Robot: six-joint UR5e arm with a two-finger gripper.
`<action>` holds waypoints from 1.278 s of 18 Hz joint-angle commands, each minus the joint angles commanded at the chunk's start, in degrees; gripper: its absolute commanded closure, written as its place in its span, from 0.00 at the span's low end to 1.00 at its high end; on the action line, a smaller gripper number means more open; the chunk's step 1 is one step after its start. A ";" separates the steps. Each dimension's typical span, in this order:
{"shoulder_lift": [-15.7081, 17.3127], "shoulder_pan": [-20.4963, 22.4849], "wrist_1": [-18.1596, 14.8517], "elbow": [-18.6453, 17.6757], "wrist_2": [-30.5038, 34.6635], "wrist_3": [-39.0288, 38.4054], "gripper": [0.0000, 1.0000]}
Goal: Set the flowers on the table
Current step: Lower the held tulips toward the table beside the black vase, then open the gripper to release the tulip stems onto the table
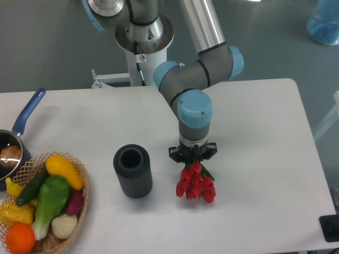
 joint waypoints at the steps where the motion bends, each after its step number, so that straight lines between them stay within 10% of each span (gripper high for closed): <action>1: 0.00 -0.18 0.00 -0.09 0.00 0.00 0.59; 19: -1.58 -0.53 0.09 0.18 -0.18 -0.09 0.53; 23: -1.58 -0.53 0.09 0.44 -0.18 0.53 0.20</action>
